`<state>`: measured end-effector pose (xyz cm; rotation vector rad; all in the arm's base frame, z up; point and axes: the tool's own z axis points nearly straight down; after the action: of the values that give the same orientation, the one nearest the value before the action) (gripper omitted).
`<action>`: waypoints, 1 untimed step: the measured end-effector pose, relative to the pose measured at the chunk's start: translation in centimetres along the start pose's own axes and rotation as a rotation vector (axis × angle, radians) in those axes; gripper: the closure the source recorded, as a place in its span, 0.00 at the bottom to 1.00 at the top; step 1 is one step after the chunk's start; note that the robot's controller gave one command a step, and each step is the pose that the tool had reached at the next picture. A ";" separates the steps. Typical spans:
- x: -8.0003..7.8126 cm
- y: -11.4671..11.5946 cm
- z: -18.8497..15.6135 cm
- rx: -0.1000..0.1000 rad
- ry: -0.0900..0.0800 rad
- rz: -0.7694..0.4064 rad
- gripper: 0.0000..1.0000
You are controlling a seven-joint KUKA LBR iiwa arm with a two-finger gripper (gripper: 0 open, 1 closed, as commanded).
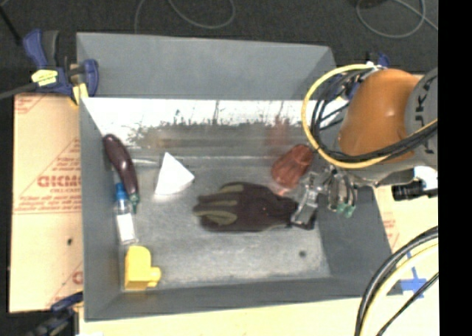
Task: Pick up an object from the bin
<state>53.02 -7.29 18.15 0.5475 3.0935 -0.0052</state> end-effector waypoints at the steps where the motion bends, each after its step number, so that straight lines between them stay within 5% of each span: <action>1: -0.1 -0.3 -4.7 0.000 0.005 0.022 1.00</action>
Offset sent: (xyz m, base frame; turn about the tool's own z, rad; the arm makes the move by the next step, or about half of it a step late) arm -0.0029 -0.0114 0.2434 0.0435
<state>53.01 -7.64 22.87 0.5824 3.0925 -0.0038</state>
